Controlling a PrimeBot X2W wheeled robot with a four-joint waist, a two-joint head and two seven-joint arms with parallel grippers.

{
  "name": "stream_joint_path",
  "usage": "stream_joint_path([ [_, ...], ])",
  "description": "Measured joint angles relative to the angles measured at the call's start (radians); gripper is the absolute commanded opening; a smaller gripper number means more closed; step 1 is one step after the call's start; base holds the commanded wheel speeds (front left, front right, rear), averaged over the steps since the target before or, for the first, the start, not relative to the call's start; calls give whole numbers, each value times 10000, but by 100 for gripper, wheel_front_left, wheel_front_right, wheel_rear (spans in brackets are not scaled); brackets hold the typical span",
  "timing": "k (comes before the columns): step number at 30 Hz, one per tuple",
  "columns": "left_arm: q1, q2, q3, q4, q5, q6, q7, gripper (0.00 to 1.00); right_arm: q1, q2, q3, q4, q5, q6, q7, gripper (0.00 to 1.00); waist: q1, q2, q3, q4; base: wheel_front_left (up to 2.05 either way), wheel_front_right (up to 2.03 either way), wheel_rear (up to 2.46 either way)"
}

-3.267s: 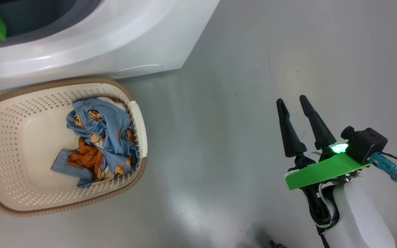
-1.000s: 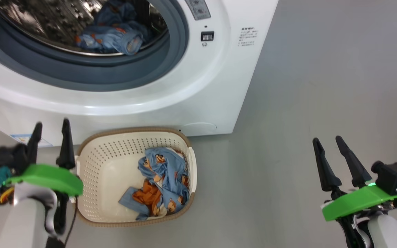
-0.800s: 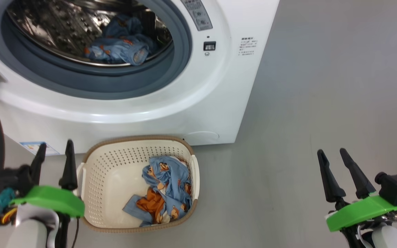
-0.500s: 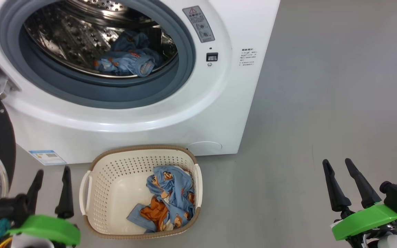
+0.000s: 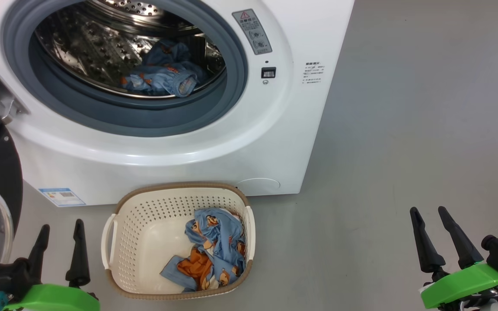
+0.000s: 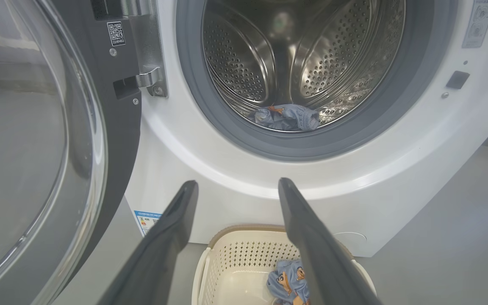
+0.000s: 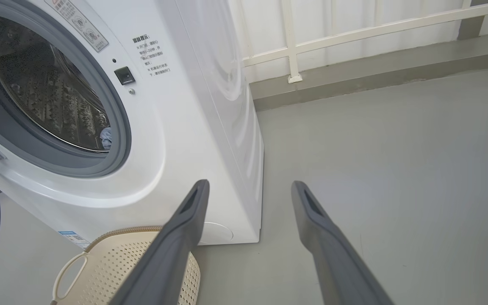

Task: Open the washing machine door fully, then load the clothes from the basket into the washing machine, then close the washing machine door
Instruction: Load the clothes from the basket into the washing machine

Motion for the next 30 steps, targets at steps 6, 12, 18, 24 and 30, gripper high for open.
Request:
stream_joint_path([
  [6,0,-2,-35,0,0,0,-2,100,-1,0,31,-8,0,0,0,100,0,0,65,-49,0,0,0],
  [12,-11,-6,-293,148,-107,0,-2,100,-17,25,15,-73,0,0,0,100,0,0,299,-71,0,0,0],
  [18,-73,-48,-817,625,-362,0,0,100,-290,213,-77,-186,-6,0,0,100,0,0,684,-113,0,0,0],
  [24,-756,-105,-2038,1503,-802,0,0,100,-714,349,-86,-276,-104,0,0,100,0,0,1323,-158,0,0,0],
  [30,-1740,-127,-3003,2468,-1298,0,0,100,-1183,571,-86,-391,-199,0,0,100,0,0,2002,-208,0,0,0],
])
